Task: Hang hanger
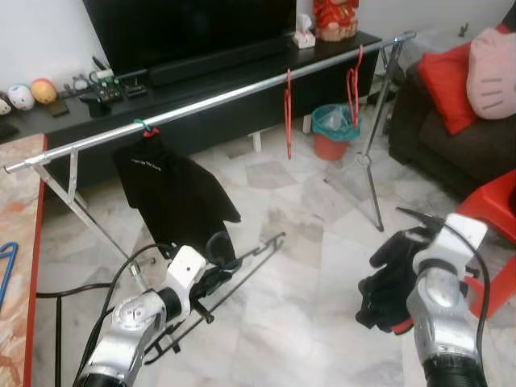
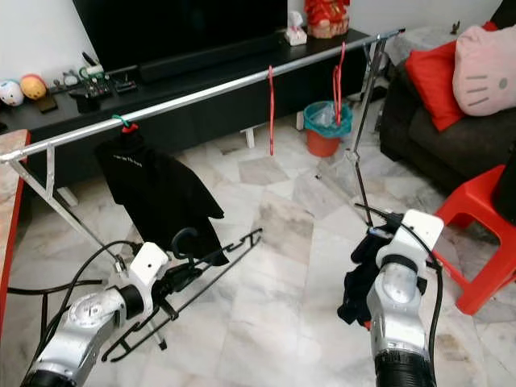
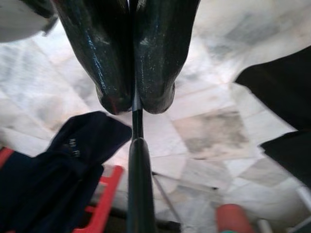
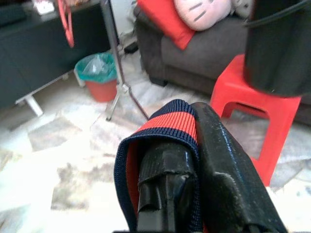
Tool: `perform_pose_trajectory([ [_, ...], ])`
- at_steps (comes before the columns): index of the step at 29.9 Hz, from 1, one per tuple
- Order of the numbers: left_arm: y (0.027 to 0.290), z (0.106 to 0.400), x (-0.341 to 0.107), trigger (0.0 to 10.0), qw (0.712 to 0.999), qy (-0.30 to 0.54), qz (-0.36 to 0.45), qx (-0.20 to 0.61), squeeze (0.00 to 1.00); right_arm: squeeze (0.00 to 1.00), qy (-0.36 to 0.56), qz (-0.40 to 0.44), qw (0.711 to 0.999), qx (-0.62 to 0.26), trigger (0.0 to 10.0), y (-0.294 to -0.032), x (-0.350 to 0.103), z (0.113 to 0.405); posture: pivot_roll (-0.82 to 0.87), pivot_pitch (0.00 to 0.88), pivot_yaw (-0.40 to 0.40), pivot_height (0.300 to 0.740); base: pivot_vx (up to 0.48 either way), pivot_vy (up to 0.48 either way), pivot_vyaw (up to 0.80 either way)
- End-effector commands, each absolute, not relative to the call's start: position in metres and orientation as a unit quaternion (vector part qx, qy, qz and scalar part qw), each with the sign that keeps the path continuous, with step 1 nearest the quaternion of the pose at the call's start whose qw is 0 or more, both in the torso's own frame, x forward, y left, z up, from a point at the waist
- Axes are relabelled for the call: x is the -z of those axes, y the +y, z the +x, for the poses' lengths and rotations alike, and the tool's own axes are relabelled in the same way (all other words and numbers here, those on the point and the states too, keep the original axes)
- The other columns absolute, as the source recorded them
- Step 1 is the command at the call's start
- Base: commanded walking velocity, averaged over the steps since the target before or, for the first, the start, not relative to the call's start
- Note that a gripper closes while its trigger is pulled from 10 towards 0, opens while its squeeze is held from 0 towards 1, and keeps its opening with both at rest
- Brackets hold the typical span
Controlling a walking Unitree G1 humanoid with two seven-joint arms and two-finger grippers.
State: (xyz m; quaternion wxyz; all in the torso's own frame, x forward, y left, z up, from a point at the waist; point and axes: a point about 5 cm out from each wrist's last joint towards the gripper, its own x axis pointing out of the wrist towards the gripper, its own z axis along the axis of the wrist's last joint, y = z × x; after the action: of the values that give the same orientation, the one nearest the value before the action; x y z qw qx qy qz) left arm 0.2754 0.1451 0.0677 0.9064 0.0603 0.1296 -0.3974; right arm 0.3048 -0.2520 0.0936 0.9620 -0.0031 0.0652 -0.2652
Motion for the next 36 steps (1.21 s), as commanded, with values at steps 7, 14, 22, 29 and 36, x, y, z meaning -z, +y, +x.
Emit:
perform_pose_trajectory([
  [7,0.140,0.287,-0.088,10.0,0.888,0.123,0.057,0.439,0.00,0.00,0.097,0.016,0.977,0.191,10.0,-0.224,-0.099,0.324,-0.03,0.035,0.091,0.740,0.000,0.000,0.00],
  [14,0.136,0.287,-0.096,10.0,0.869,0.129,0.049,0.475,0.00,0.00,0.099,0.009,0.980,0.175,10.0,-0.224,-0.105,0.331,-0.03,0.027,0.090,0.740,0.000,0.000,0.00],
  [22,0.130,0.280,-0.101,10.0,0.833,0.149,0.027,0.533,0.00,0.00,0.120,0.031,0.983,0.136,10.0,-0.218,-0.106,0.342,-0.04,0.009,0.092,0.740,0.000,0.000,0.00],
  [29,0.121,0.282,-0.107,10.0,0.831,0.142,0.003,0.538,0.00,0.00,0.137,0.023,0.990,0.010,10.0,-0.179,-0.108,0.350,-0.04,0.001,0.094,0.740,0.000,0.000,0.00],
  [36,0.114,0.277,-0.106,10.0,0.825,0.146,0.001,0.546,0.00,0.00,0.143,0.019,0.990,-0.009,10.0,-0.167,-0.112,0.353,-0.03,0.005,0.090,0.740,0.000,0.000,0.00],
])
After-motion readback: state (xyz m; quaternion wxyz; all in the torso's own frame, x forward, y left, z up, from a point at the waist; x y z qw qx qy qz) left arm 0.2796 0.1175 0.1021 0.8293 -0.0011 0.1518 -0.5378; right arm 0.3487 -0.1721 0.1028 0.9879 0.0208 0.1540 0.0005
